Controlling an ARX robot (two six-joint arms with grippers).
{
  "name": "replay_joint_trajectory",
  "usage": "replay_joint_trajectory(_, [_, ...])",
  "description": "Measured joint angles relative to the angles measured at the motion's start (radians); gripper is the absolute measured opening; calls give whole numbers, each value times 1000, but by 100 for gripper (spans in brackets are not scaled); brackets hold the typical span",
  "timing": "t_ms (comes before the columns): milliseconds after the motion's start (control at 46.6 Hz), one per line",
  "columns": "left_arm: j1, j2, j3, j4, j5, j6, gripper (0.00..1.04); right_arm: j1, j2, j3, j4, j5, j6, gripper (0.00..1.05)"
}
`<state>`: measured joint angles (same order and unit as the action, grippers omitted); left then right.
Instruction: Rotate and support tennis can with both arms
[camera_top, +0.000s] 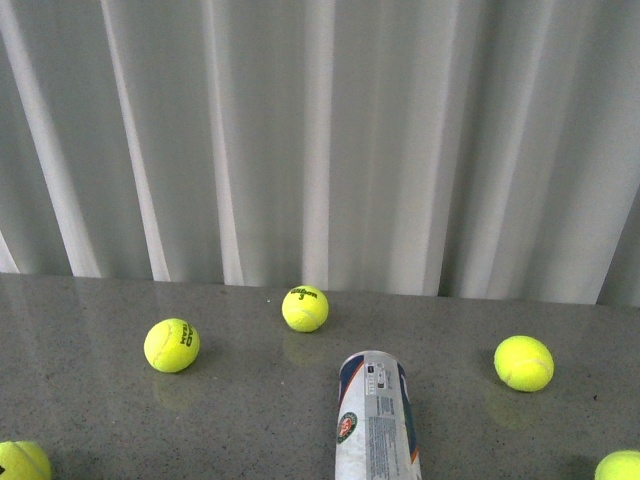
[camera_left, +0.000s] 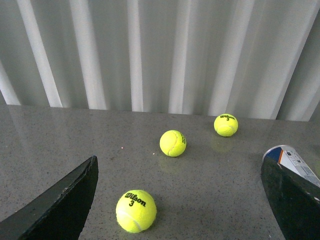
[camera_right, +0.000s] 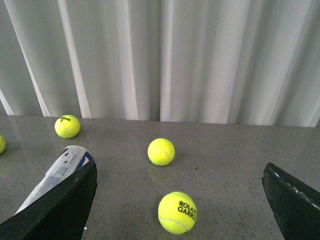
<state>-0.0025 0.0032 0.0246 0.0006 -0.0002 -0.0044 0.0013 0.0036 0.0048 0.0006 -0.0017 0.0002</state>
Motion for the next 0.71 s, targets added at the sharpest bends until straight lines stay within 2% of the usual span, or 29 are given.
replay_joint_trajectory(707, [0, 0, 0, 0, 0, 0, 98, 0, 0, 0, 0, 0, 0, 98])
